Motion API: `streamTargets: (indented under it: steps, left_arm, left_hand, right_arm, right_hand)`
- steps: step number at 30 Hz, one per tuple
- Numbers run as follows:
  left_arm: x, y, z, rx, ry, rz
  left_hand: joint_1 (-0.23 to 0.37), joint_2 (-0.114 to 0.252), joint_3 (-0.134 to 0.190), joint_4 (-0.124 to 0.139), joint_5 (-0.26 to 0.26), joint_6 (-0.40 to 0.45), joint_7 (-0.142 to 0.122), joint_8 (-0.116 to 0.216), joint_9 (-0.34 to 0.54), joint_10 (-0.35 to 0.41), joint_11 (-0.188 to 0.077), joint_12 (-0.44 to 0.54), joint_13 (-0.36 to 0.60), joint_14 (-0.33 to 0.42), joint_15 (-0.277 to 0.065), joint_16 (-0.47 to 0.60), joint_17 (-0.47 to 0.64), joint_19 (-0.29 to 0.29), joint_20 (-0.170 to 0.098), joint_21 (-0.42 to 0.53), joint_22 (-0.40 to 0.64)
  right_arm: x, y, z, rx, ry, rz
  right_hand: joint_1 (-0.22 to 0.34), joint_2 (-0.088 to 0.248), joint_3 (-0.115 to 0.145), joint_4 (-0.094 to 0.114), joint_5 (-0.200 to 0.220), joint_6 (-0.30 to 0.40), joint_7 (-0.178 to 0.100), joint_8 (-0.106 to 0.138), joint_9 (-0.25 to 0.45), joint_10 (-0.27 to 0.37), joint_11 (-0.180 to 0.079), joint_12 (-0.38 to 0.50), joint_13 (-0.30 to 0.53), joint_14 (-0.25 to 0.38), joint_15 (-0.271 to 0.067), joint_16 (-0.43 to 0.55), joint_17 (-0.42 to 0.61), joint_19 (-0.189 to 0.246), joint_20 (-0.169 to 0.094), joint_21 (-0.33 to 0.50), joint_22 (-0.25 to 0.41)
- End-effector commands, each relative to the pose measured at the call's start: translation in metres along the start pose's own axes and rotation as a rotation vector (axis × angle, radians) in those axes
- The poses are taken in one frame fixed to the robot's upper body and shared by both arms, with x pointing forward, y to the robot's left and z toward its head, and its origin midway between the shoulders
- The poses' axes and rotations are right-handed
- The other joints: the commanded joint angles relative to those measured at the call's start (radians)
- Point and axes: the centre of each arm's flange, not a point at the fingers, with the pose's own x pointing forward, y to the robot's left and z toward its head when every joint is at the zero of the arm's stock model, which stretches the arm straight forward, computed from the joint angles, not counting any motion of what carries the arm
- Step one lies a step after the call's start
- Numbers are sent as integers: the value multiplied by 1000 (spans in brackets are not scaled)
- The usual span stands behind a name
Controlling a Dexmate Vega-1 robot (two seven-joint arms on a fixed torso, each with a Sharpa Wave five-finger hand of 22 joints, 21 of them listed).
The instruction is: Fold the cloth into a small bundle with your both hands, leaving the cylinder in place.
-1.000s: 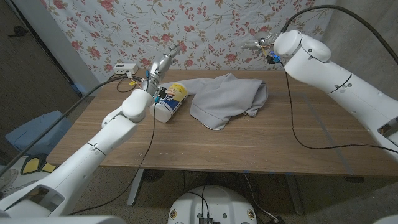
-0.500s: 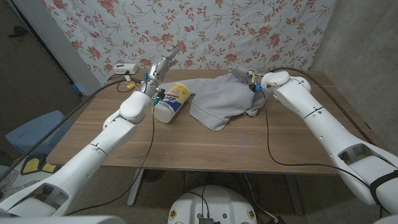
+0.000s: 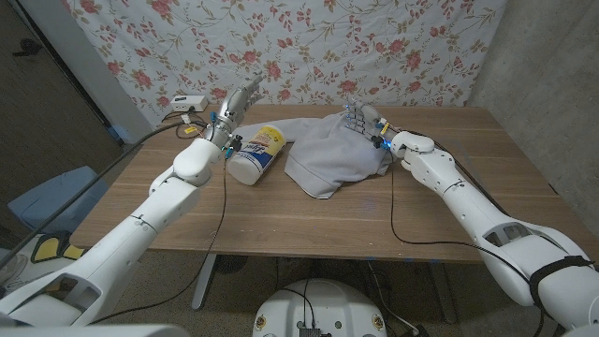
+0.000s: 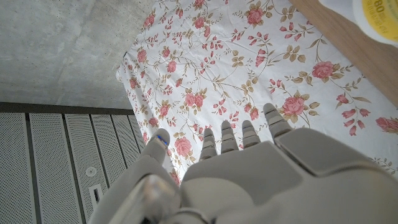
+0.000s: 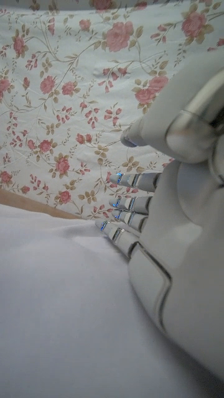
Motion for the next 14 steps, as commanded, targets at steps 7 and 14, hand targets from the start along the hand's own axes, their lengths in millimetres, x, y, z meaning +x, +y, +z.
streamTargets:
  steps: [7,14]
  left_arm:
    - [-1,13,1,-10,-14,-12]
    - [-5,14,-1,-25,-3,2]
  left_hand:
    - [-11,4,-2,9,7,-14,2,-2,0,-12,1,-2,1,-12,3,3,1,1,-2,-1,5]
    - [-21,4,-8,15,8,-51,9,-9,-1,-27,4,-3,0,-26,2,2,-1,-4,-7,-3,5]
  right_arm:
    - [-63,-2,114,-198,-710,-148]
    - [-68,3,117,-215,-747,-153]
  right_hand:
    - [-11,1,-5,3,14,21,-5,10,0,18,-8,11,-3,-3,-15,4,-9,-6,-16,4,2]
    - [-14,1,-5,1,20,32,-4,10,0,35,-14,15,-6,2,-24,6,-18,-6,-15,5,1]
